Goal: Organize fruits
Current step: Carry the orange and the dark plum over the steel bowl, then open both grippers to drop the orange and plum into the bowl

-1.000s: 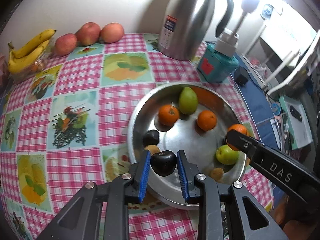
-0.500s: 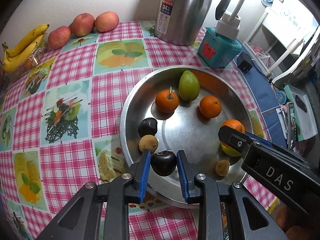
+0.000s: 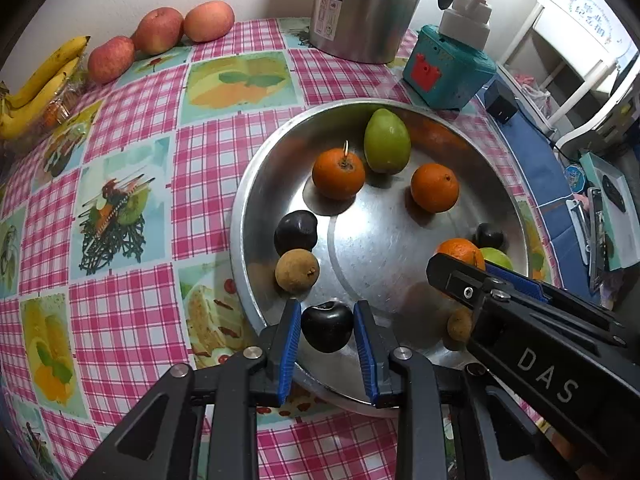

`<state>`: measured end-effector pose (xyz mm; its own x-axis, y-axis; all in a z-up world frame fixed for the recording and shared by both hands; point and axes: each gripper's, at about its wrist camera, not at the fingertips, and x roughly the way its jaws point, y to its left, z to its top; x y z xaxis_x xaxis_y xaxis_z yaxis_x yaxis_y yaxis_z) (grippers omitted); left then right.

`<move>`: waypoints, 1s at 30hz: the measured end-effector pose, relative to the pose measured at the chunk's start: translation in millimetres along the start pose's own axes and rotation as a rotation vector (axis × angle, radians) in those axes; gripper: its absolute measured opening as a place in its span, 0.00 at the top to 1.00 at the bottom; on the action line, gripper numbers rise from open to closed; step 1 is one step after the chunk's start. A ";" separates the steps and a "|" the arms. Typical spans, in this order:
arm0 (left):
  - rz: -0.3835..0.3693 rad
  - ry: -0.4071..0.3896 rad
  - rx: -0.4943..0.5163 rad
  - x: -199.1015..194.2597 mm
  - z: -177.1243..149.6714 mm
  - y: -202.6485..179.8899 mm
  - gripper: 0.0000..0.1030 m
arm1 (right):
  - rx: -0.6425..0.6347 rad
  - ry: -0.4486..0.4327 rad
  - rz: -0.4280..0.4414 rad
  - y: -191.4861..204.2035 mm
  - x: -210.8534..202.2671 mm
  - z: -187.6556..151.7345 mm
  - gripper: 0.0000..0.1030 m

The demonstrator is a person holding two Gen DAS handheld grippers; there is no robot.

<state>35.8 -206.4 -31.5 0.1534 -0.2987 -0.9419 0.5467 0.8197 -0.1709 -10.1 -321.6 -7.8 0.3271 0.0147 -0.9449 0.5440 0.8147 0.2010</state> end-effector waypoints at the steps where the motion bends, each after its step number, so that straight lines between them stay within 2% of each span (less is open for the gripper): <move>1: 0.000 -0.001 0.000 0.1 0.1 -0.3 0.71 | 0.000 0.001 -0.001 -0.2 0.3 -0.1 0.63; 11: 0.004 0.001 0.002 -0.4 0.1 -0.1 0.70 | -0.004 -0.006 -0.007 1.0 -3.0 0.3 0.63; 15: -0.006 -0.006 -0.009 -2.8 0.2 1.8 0.60 | -0.006 -0.009 -0.005 0.9 -3.5 0.5 0.63; 23: -0.001 -0.025 -0.014 -12.7 -0.9 7.2 0.60 | -0.013 -0.027 0.000 1.6 -9.6 1.5 0.62; 30: 0.017 -0.038 -0.070 -17.6 -1.8 26.8 0.58 | -0.019 -0.037 0.003 2.7 -14.9 0.7 0.63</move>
<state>46.3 -178.3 -20.0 0.1935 -0.3018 -0.9335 0.4848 0.8566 -0.1764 -12.9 -320.0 7.0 0.3573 -0.0046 -0.9340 0.5282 0.8257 0.1981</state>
